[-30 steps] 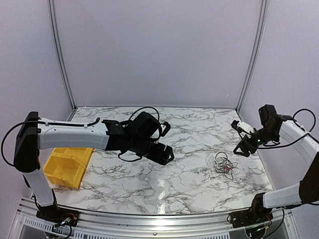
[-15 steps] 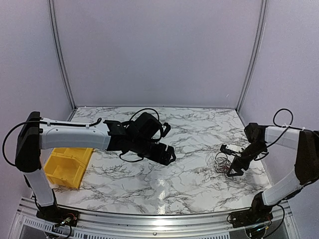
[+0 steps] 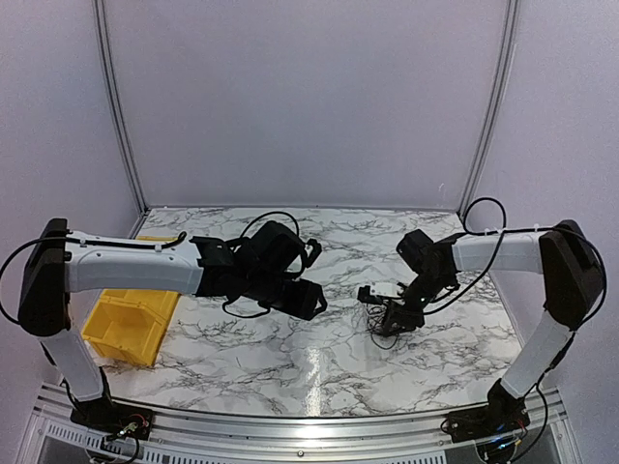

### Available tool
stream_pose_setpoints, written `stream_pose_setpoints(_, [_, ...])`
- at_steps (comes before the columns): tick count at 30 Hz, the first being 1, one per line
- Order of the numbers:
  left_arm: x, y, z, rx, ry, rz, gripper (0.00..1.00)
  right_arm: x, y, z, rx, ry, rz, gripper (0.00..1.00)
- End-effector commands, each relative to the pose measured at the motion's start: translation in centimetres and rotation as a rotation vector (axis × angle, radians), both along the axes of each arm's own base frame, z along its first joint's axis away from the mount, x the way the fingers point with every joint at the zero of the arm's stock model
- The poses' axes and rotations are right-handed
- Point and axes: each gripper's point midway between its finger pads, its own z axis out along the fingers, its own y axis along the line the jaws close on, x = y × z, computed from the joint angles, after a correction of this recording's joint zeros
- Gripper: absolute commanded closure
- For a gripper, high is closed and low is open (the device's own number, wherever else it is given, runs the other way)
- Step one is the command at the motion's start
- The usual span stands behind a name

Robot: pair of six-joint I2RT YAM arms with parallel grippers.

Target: Untangle the cables

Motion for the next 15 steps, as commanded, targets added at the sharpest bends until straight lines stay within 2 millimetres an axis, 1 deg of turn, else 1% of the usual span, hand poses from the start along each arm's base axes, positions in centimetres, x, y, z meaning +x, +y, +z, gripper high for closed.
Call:
stream_pose_setpoints(1, [-0.1, 0.5, 1.6, -0.039, -0.029, -0.004, 0.42, -1.0, 4.7, 3.7, 0.109, 0.034, 0.091, 0.60])
stream_pose_setpoints(3, [-0.1, 0.6, 1.4, -0.036, -0.027, 0.001, 0.41, -1.5, 4.2, 4.3, 0.100, 0.040, 0.109, 0.39])
stream_pose_setpoints(4, [-0.1, 0.7, 1.3, -0.035, -0.024, 0.005, 0.40, -1.6, 3.5, 4.4, 0.083, 0.035, 0.123, 0.33])
stream_pose_setpoints(5, [0.0, 0.7, 1.3, -0.036, -0.023, 0.007, 0.39, -1.8, 2.8, 4.7, 0.073, 0.035, 0.128, 0.30])
stream_pose_setpoints(7, [-0.1, 0.8, 1.0, -0.034, -0.012, 0.013, 0.37, -1.9, 1.4, 5.7, 0.071, 0.046, 0.123, 0.29])
stream_pose_setpoints(9, [-0.2, 0.8, 0.8, -0.033, -0.004, 0.017, 0.34, -1.4, 0.4, 7.3, 0.093, 0.052, 0.095, 0.29])
stream_pose_setpoints(11, [-0.2, 0.9, 0.8, -0.034, 0.000, 0.024, 0.32, 0.2, -0.1, 8.8, 0.116, 0.030, 0.021, 0.31])
stream_pose_setpoints(12, [-0.2, 1.0, 0.8, -0.036, 0.000, 0.031, 0.31, 1.4, -0.3, 9.2, 0.121, 0.012, -0.027, 0.34])
stream_pose_setpoints(14, [0.3, 1.3, 0.7, -0.030, -0.007, 0.071, 0.28, 3.8, 0.0, 9.8, 0.134, -0.017, -0.122, 0.40])
stream_pose_setpoints(15, [0.6, 1.5, 0.6, -0.026, -0.013, 0.092, 0.27, 4.6, 0.1, 9.6, 0.141, -0.007, -0.164, 0.41])
